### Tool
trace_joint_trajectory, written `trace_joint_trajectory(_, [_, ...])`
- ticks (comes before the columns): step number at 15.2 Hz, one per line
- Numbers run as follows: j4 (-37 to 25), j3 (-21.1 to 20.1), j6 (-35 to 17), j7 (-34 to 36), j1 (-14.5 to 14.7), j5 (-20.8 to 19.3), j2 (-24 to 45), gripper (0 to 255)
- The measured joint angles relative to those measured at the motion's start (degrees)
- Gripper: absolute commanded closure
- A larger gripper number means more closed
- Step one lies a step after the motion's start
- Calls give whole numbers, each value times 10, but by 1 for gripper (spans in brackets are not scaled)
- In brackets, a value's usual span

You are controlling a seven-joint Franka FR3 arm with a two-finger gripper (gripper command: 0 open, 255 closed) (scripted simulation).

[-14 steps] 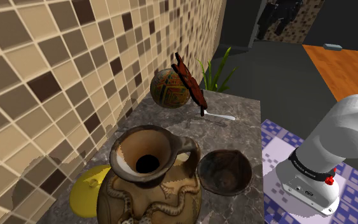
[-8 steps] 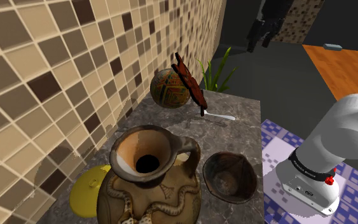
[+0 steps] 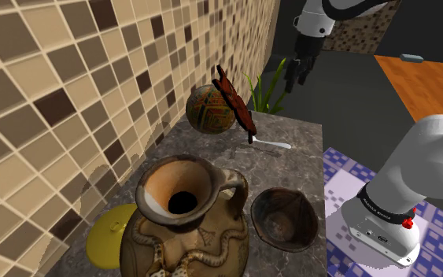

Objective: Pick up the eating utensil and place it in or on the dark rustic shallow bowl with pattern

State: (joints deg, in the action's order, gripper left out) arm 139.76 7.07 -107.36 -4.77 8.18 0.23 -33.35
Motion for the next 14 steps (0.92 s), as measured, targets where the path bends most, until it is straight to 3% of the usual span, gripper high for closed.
trace_joint_trajectory(14, [40,13,-152,-173,91,88,212,0])
